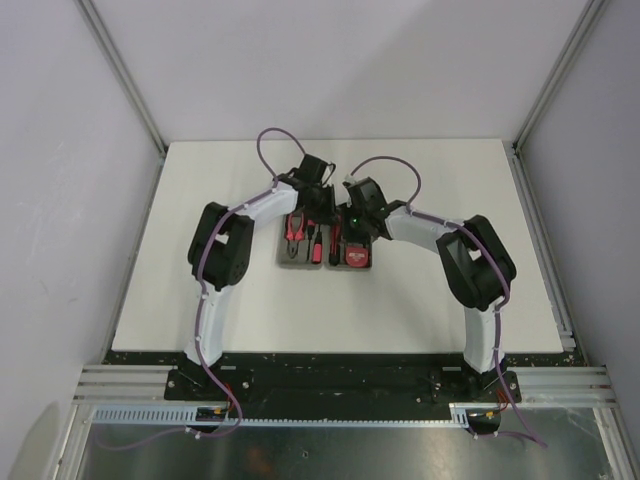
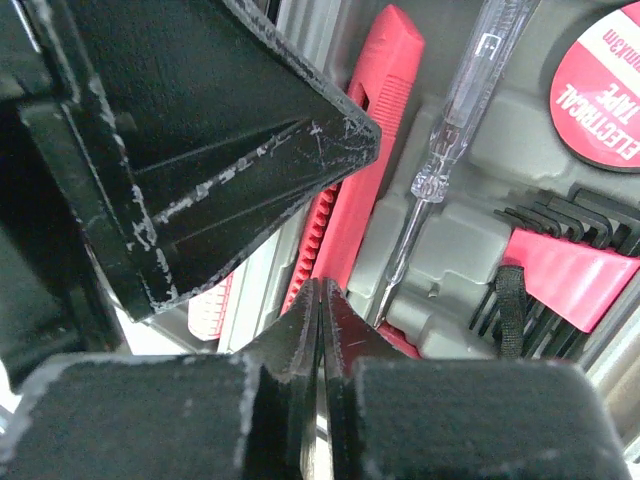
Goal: Pack the tool kit
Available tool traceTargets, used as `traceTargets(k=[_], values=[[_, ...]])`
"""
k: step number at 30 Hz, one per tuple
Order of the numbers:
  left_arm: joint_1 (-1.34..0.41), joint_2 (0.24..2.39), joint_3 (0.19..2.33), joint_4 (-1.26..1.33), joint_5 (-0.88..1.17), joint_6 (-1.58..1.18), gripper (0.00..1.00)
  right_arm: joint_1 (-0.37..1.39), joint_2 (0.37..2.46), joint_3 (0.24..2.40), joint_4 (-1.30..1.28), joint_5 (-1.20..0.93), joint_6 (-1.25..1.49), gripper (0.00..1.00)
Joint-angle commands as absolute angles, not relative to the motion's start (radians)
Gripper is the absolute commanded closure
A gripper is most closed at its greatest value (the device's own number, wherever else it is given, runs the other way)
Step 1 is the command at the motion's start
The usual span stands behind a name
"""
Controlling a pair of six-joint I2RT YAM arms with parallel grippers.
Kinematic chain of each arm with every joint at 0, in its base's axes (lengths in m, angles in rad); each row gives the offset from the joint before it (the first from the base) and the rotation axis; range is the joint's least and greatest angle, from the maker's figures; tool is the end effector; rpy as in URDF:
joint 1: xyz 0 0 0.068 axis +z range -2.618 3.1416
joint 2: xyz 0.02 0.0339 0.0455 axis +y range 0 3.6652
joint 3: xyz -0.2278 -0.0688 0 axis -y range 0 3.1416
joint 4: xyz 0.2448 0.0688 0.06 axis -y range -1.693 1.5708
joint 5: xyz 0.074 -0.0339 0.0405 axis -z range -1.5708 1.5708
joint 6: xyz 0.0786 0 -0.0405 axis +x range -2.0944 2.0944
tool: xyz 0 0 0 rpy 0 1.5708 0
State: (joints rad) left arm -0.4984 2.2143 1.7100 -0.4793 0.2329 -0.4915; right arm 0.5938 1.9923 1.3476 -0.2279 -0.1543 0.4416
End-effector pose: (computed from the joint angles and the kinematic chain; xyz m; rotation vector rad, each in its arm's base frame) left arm 0.4159 -0.2470 0.1047 0.1032 2.6571 -0.6552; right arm 0.3599 0.2576 0.1060 -0.2641 2.5243 0.6275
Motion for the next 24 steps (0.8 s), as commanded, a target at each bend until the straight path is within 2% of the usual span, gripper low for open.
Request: traceTargets(k=[1, 10, 24], values=[[-0.52, 2.22, 1.681, -0.517, 0.203, -0.457, 0.85, 0.607, 2.105, 1.323, -0.351, -0.034, 0.425, 0.98], [-0.536, 2.228, 1.679, -0.522, 0.188, -0.452, 0.99, 0.622, 2.159, 1.371, -0.428, 0.046, 0.417, 1.0], [-0.542, 2.247, 1.628, -0.549, 0.195, -0.502, 1.0, 0.635, 2.213, 1.403, -0.499, 0.115, 0.444, 1.0]])
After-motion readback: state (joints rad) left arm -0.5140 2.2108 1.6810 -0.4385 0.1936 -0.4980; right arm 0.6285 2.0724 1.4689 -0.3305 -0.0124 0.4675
